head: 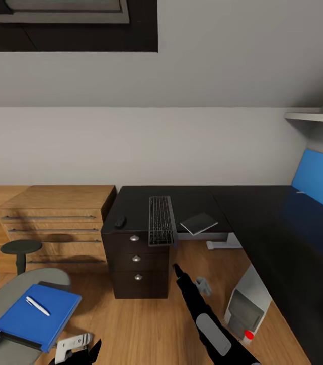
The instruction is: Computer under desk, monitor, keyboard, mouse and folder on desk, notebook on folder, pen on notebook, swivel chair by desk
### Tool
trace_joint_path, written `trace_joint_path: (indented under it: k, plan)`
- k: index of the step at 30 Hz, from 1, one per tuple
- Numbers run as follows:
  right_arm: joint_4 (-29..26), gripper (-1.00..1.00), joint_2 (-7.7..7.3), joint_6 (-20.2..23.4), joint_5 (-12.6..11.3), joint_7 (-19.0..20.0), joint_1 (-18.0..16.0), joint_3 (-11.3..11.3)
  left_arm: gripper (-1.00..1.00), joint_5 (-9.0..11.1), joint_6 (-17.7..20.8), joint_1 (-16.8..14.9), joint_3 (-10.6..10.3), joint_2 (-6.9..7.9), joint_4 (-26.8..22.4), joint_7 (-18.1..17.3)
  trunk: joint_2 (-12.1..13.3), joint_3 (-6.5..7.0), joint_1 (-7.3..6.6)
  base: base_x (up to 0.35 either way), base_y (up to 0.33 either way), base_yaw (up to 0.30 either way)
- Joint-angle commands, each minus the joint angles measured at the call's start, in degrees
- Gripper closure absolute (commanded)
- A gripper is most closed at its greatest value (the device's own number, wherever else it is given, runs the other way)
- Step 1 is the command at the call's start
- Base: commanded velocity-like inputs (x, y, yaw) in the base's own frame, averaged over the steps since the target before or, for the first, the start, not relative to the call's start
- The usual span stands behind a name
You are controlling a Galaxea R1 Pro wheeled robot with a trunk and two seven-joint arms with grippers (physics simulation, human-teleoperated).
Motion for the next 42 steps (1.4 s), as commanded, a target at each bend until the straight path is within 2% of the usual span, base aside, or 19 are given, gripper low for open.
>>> trace_joint_path:
  k: [1,6,8,13,15,16,20,22,32,42]
  plan:
    - [0.3,-1.00,0.10,-1.4,-0.9,0.2,-0.1,0.1,-1.00,0.5,0.2,0.0,-0.1,0.02,0.0,0.2,-0.4,-0.23,0.23,0.000,0.000,0.000]
    - [0.7,-1.00,0.16,-2.0,-4.1,0.3,-0.1,-0.2,-1.00,0.4,0.2,0.0,-0.1,-0.01,0.2,0.2,-2.4,-1.13,1.33,0.000,0.000,0.000]
    - [0.7,-1.00,0.14,-0.7,-6.6,0.3,-0.1,-0.3,-1.00,0.4,0.2,0.0,-0.1,-0.02,0.2,0.2,-3.3,-1.49,1.76,0.000,0.000,0.000]
    - [0.7,-1.00,0.03,9.2,-17.2,0.6,-0.1,-0.2,-1.00,0.4,0.2,0.0,-0.1,-0.02,0.2,0.1,-5.3,-2.38,2.86,0.000,0.000,0.000]
    - [0.7,-1.00,-0.08,11.4,-20.4,0.7,-0.1,-0.2,-1.00,0.4,0.2,0.0,-0.1,-0.02,0.2,0.1,-6.1,-2.74,3.30,0.000,0.000,0.000]
    - [0.8,-1.00,-0.22,13.1,-23.8,0.7,-0.1,-0.1,-1.00,0.4,0.2,0.0,-0.2,-0.02,0.2,0.1,-6.5,-2.92,3.52,0.000,0.000,0.000]
    - [0.8,-1.00,-0.21,13.6,-25.1,0.8,-0.1,0.0,-1.00,0.4,0.2,0.0,-0.4,-0.02,0.3,0.1,-8.1,-3.64,4.40,0.000,0.000,0.000]
    - [0.7,-1.00,-0.13,13.6,-25.4,0.9,-0.1,0.1,-1.00,0.4,0.2,0.0,-0.6,-0.02,0.4,0.1,-8.1,-3.64,4.40,0.000,0.000,0.000]
    - [0.7,-1.00,0.03,13.3,-25.1,4.5,-0.1,0.5,-1.00,0.5,0.2,0.0,-0.7,0.05,2.5,-0.3,-8.1,-3.64,4.40,0.031,0.000,0.000]
    - [0.6,-1.00,0.12,13.4,-22.3,4.7,-0.1,0.6,-1.00,0.5,0.2,0.0,-0.7,0.07,3.0,-0.4,-8.1,-3.64,4.40,0.264,0.000,0.000]
